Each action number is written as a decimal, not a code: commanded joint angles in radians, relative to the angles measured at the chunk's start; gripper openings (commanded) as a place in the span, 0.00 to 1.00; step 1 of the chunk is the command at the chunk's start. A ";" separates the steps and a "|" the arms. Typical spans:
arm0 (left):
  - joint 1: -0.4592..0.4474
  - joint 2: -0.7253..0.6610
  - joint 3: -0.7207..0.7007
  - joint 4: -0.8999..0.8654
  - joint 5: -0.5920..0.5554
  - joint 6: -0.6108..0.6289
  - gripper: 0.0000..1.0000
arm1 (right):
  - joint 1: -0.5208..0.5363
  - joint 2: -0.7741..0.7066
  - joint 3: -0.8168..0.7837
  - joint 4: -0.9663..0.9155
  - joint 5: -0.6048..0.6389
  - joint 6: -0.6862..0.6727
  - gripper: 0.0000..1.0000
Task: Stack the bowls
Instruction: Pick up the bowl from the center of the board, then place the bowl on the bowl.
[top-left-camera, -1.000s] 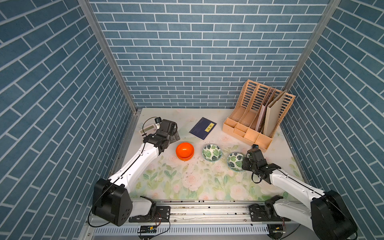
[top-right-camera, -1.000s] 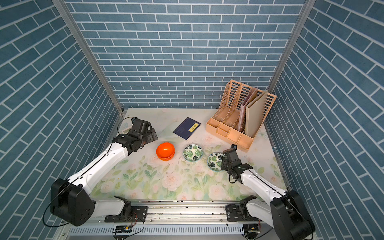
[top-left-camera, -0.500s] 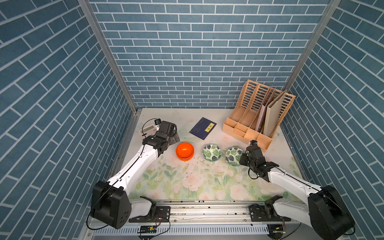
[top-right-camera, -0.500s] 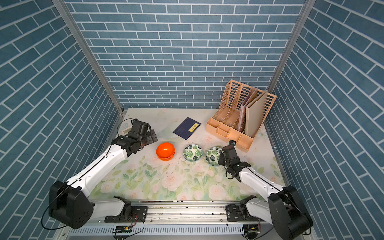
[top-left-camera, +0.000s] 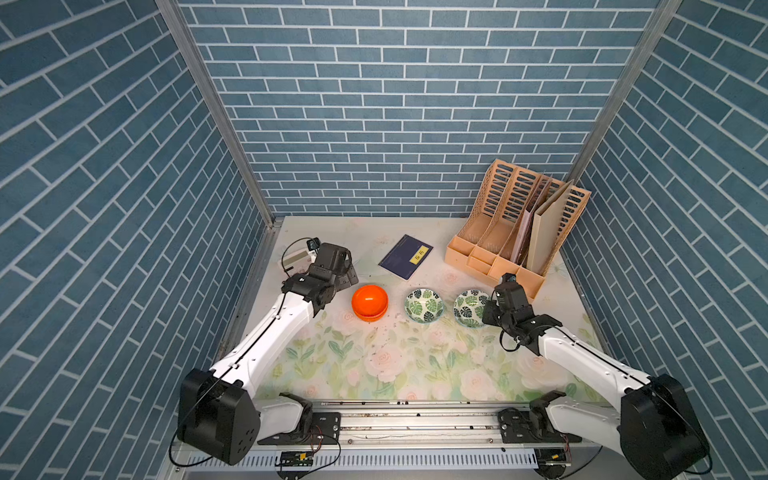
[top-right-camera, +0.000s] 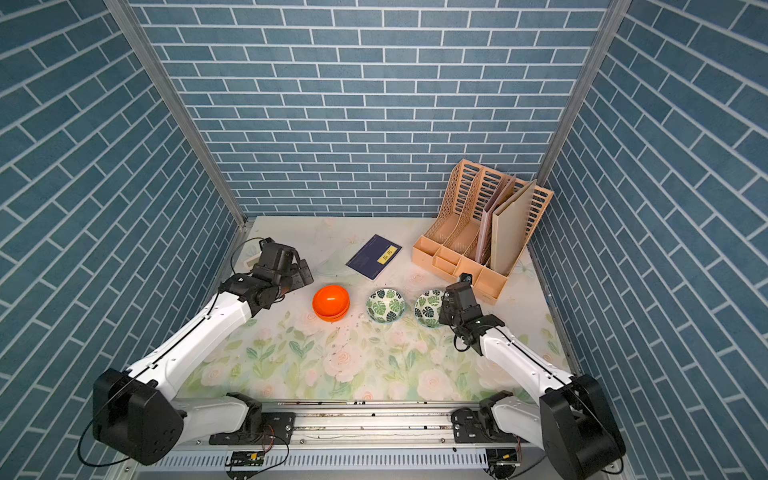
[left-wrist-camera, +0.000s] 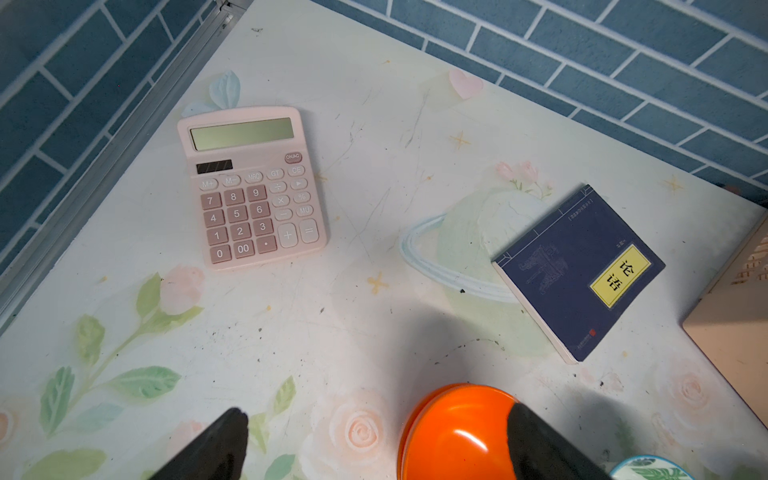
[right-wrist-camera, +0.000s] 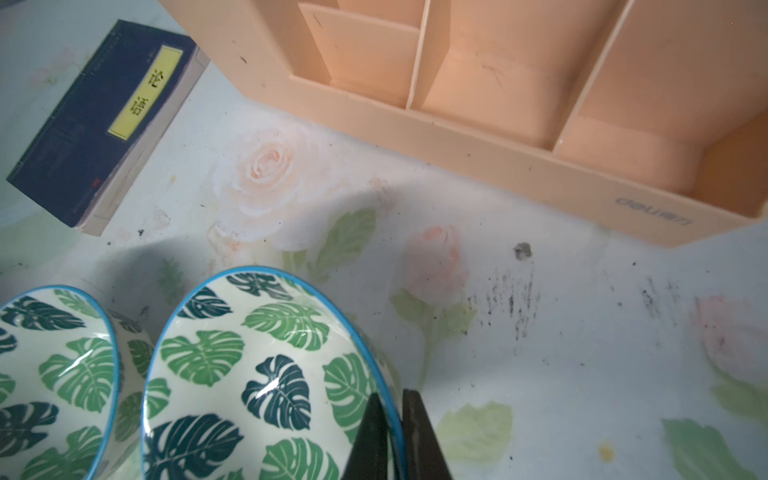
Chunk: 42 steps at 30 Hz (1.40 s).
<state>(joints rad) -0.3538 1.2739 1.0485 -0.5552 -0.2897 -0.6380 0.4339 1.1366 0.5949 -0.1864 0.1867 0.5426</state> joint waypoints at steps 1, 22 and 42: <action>0.010 0.019 -0.006 0.004 0.008 0.012 1.00 | -0.015 -0.048 0.050 -0.033 -0.015 -0.038 0.00; 0.018 0.080 -0.009 0.026 -0.004 0.013 1.00 | 0.122 0.144 0.239 0.124 -0.312 -0.049 0.00; 0.019 0.064 -0.024 0.021 -0.008 0.007 1.00 | 0.191 0.413 0.342 0.177 -0.327 -0.065 0.00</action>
<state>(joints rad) -0.3428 1.3483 1.0401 -0.5255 -0.2787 -0.6361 0.6132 1.5433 0.8925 -0.0586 -0.1215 0.4923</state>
